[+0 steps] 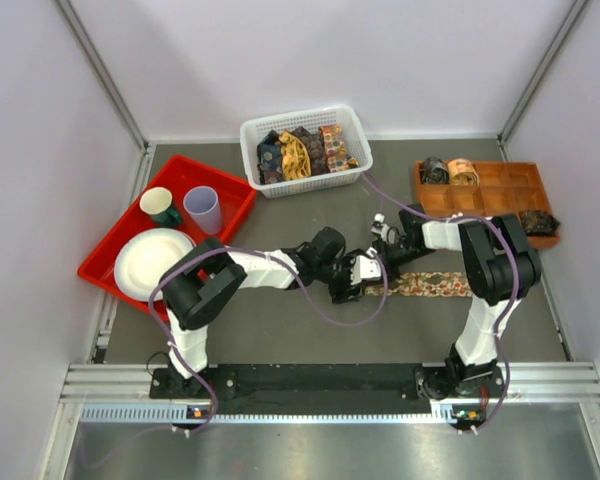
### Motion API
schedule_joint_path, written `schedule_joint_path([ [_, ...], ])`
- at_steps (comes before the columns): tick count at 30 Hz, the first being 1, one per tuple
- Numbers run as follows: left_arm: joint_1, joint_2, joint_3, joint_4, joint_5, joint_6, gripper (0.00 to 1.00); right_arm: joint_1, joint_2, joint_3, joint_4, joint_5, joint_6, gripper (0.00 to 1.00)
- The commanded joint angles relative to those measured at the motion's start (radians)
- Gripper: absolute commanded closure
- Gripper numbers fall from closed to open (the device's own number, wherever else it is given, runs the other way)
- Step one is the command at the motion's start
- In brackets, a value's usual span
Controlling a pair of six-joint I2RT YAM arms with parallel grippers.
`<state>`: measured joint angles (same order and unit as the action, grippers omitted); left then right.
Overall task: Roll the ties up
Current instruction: Roll the tie at the center of the board.
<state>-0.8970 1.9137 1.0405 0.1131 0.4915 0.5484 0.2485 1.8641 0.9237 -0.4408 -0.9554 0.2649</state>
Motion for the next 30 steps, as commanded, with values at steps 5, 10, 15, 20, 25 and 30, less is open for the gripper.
schedule_joint_path([
  [5,0.061,0.007,-0.201,0.181,0.108,-0.189,0.26,-0.04,0.081,0.026,-0.045,0.184,-0.053,1.0],
  [10,0.093,0.03,-0.227,0.409,0.177,-0.254,0.26,-0.054,0.107,0.047,-0.099,0.236,-0.067,1.0],
  [15,0.112,0.09,-0.249,0.555,0.255,-0.265,0.28,-0.068,0.135,0.076,-0.147,0.28,-0.081,1.0],
  [20,0.119,0.154,-0.241,0.638,0.288,-0.283,0.33,-0.074,0.152,0.09,-0.177,0.313,-0.096,1.0],
  [25,0.116,0.188,-0.218,0.681,0.298,-0.307,0.36,-0.074,0.168,0.099,-0.187,0.325,-0.099,1.0],
  [30,0.112,0.173,-0.165,0.489,0.248,-0.254,0.59,-0.075,0.169,0.128,-0.222,0.265,-0.134,1.0],
])
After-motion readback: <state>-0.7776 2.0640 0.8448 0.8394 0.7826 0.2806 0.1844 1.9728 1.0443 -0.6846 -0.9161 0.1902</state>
